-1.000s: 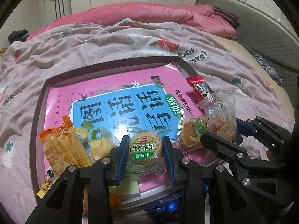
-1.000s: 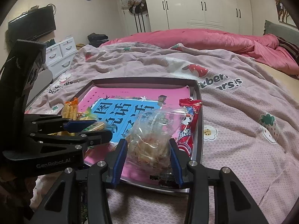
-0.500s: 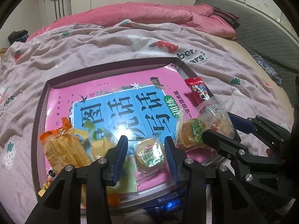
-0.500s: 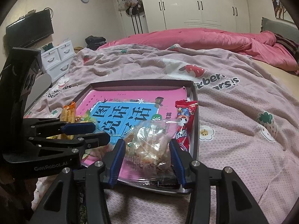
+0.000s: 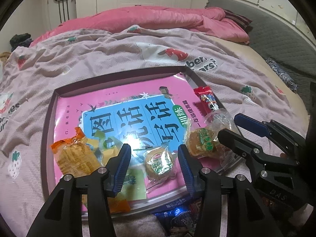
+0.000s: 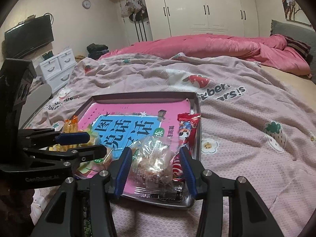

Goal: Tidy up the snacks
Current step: 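Open the left tool to drop the biscuit while the right tool releases the cracker bag into the tray, then move both open tools back toward the Oreo pack and dark snack packet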

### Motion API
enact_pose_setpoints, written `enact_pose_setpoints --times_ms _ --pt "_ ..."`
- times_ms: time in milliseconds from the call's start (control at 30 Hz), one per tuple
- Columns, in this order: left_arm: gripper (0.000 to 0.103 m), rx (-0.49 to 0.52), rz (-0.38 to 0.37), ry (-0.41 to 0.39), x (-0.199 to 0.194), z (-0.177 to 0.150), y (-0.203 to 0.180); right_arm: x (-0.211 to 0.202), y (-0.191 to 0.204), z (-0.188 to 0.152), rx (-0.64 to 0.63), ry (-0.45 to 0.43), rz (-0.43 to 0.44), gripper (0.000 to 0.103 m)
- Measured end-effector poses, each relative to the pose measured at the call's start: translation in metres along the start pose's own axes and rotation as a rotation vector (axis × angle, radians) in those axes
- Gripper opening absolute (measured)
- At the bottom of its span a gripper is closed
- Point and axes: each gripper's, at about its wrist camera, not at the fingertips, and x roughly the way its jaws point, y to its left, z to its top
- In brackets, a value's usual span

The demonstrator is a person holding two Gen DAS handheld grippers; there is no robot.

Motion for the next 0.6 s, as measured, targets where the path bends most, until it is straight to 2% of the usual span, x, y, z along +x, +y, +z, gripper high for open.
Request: enact_pose_setpoints --times_ms 200,300,600 --pt "0.052 0.001 0.013 -0.023 -0.010 0.002 0.001 -0.005 -0.001 0.002 0.004 -0.023 -0.010 0.051" --pt "0.059 -0.004 0.014 -0.036 -0.016 0.004 0.003 -0.009 -0.002 0.003 0.008 -0.036 -0.008 0.053" --pt "0.062 -0.015 0.021 -0.058 -0.031 0.005 0.006 -0.020 0.001 0.006 0.005 -0.071 0.001 0.057"
